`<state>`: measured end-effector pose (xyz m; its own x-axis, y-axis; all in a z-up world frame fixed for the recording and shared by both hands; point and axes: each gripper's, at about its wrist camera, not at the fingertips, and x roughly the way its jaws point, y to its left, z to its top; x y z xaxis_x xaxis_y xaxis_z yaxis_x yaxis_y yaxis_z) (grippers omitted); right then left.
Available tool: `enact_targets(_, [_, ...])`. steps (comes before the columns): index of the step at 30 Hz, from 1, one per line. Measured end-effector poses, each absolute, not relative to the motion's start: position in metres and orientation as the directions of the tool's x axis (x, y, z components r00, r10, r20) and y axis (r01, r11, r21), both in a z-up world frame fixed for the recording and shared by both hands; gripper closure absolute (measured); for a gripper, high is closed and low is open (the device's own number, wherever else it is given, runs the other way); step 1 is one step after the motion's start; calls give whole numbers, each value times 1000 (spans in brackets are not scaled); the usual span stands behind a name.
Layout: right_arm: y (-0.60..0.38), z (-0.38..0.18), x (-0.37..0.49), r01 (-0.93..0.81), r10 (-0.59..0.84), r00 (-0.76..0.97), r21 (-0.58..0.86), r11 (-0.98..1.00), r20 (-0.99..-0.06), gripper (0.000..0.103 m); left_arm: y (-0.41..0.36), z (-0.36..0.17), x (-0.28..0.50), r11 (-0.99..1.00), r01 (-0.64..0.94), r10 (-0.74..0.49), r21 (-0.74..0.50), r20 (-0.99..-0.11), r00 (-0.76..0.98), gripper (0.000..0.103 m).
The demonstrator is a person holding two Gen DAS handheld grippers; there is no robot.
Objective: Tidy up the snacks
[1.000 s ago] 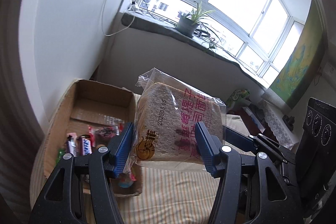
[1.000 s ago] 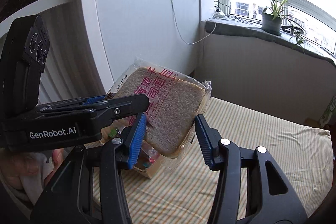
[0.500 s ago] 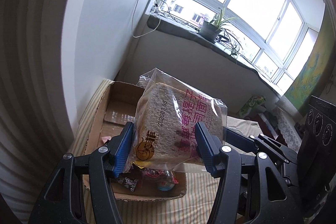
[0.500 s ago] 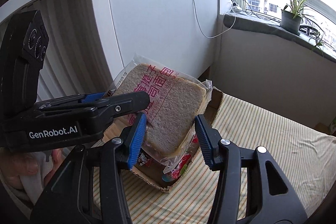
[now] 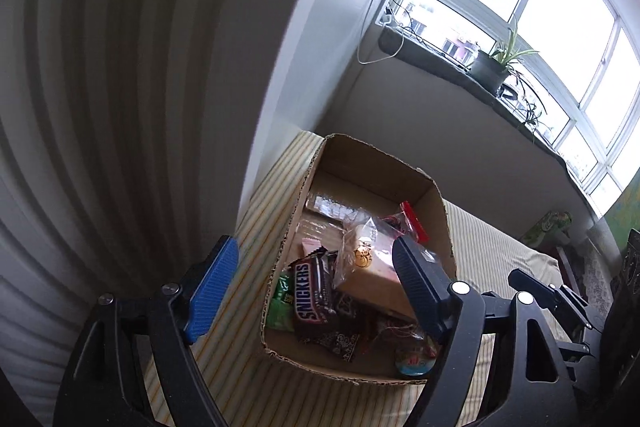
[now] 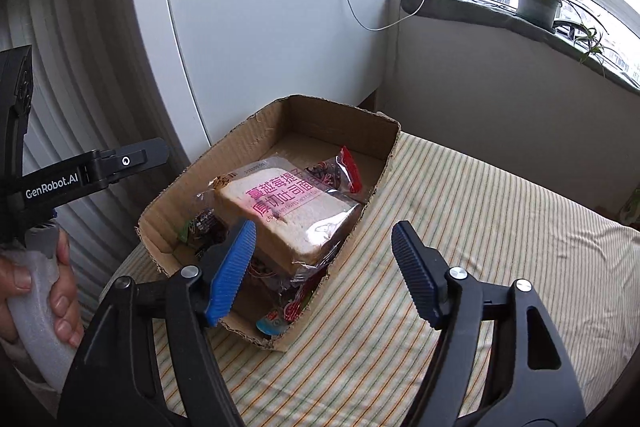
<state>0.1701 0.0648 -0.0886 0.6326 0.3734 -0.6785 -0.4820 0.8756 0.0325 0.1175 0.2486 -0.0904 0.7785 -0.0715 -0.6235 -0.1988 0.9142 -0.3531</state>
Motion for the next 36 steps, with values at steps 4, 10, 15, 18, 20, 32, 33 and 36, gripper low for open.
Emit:
enact_targets(4, [68, -79, 163, -484, 376, 653, 19, 875, -657, 30, 245, -82, 112, 926, -197, -44, -323, -608, 793, 22])
enact_targets(10, [67, -73, 153, -487, 376, 671, 2, 873, -639, 30, 235, -74, 110, 941, -208, 7, -268, -598, 801, 21])
enact_targets(15, [49, -71, 150, -470, 372, 683, 12, 883, -629, 29, 221, -68, 110, 950, -206, 29, -234, -591, 806, 21])
enact_targets(18, [26, -70, 147, -440, 354, 699, 18, 898, -622, 29, 204, -63, 112, 960, -190, 33, -206, -591, 806, 18])
enact_targets(20, [7, -69, 145, -410, 336, 709, 25, 912, -620, 13, 187, -59, 116, 968, -165, 19, -191, -594, 804, 18])
enact_targets(32, [-145, -50, 109, -117, 96, 815, 0, 993, -572, 0, 47, -45, 124, 983, 71, -157, -168, -587, 794, 7])
enact_targets(33, [-156, -45, 104, -93, 75, 825, -4, 996, -561, 0, 37, -43, 122, 983, 82, -164, -164, -582, 797, 4])
enact_targets(36, [-184, -33, 86, -20, 6, 849, -21, 1000, -529, 0, 10, -32, 112, 981, 126, -188, -150, -546, 816, 1])
